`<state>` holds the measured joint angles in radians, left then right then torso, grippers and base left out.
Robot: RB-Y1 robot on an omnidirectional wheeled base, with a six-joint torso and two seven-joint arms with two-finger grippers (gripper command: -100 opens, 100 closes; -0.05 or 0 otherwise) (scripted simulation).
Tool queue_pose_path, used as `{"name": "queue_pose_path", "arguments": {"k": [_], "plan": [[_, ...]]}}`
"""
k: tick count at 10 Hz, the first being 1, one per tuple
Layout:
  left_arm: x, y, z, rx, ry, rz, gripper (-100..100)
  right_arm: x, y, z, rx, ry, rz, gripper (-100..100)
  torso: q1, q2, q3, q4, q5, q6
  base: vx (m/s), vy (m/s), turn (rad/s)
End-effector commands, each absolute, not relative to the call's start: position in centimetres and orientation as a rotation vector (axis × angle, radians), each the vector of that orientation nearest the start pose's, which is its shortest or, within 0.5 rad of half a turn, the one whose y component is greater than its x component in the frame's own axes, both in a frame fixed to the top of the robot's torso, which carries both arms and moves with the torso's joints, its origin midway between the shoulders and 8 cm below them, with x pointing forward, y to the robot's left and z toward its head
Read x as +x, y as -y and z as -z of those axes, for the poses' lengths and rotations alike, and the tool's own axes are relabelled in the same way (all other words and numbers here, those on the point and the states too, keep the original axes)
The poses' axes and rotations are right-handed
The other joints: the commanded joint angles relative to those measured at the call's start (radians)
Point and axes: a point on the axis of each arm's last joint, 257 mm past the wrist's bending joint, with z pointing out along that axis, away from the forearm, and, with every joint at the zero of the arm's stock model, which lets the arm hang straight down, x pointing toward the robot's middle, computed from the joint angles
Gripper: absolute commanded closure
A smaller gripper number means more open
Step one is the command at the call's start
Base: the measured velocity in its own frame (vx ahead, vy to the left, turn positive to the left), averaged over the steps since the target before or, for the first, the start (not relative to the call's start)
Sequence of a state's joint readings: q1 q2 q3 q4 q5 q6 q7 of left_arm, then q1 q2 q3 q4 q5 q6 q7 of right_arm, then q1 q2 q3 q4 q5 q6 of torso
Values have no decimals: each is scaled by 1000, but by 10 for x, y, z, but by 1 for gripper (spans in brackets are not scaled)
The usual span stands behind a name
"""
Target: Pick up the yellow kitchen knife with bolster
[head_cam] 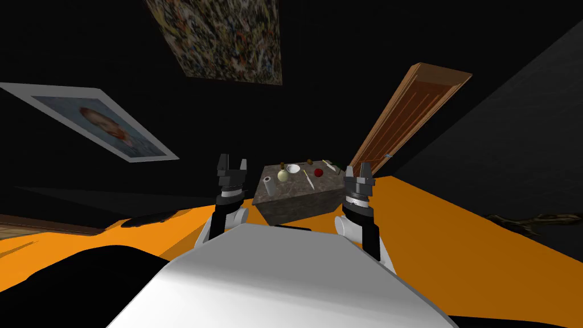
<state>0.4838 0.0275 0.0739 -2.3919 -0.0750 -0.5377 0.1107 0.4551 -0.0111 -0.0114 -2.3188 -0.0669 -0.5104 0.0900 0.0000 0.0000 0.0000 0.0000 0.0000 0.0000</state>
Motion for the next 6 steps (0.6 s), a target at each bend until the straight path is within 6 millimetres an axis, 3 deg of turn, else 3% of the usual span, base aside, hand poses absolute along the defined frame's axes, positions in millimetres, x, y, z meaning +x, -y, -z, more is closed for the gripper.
{"name": "queue_pose_path", "arguments": {"k": [1, 3, 6], "plan": [[311, -277, -84, -484, -545, 1327, 0, 340, 274, -49, 581, -591, -1298, -100, 0, 0, 0, 0, 0, 0, -113, -33, 64], [311, -277, -84, -483, -545, 1327, 0, 349, 263, -35, 579, -661, -1315, -100, -1, 10, 6, 2, 0, 0, -198, -5, 83], [311, -277, -84, -483, -545, 1327, 0, 363, 240, -2, 591, -801, -1349, -100, -3, 18, 11, 4, -1, 0, -270, -41, 163]]}}
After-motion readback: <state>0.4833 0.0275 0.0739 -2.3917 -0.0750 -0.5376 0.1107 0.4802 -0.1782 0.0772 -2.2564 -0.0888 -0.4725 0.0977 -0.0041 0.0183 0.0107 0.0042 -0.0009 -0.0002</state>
